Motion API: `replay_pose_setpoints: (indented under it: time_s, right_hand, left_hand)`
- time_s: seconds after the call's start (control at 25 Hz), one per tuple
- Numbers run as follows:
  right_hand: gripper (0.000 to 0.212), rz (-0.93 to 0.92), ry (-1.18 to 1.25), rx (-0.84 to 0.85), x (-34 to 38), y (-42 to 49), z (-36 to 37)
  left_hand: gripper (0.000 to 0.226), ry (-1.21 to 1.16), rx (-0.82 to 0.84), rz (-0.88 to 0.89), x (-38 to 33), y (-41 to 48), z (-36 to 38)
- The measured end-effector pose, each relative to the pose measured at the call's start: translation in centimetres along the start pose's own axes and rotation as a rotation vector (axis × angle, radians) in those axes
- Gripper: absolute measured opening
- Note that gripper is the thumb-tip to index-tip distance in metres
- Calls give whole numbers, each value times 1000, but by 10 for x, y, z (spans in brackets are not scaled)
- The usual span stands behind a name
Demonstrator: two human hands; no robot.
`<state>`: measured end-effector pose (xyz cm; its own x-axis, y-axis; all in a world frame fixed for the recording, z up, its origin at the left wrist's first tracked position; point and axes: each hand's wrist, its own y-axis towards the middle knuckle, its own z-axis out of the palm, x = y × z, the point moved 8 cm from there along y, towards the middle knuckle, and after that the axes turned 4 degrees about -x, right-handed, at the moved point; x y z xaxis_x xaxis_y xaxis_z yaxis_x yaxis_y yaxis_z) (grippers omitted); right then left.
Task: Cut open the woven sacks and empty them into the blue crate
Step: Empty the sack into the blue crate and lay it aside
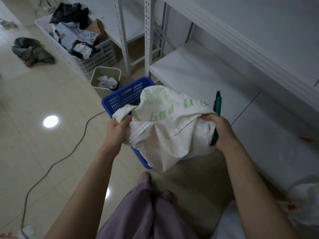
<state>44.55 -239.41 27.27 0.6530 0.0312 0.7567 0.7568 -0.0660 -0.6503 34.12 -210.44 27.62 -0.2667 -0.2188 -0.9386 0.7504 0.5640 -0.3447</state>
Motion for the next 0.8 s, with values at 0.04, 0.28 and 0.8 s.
replay_pose_setpoints:
  time_s: [0.04,0.28,0.8]
  right_hand:
    - [23,12,5,1,-1,-1,2]
    - [19,-150,224,144,44,-15,26]
    - [61,161,-34,-125,-59,24,-10]
  left_hand:
    - [16,-7,-9,-7,1,2,-1]
    - [18,-101,52,148,-56,16,1]
    - [80,387,-157,-217,61,41,-42]
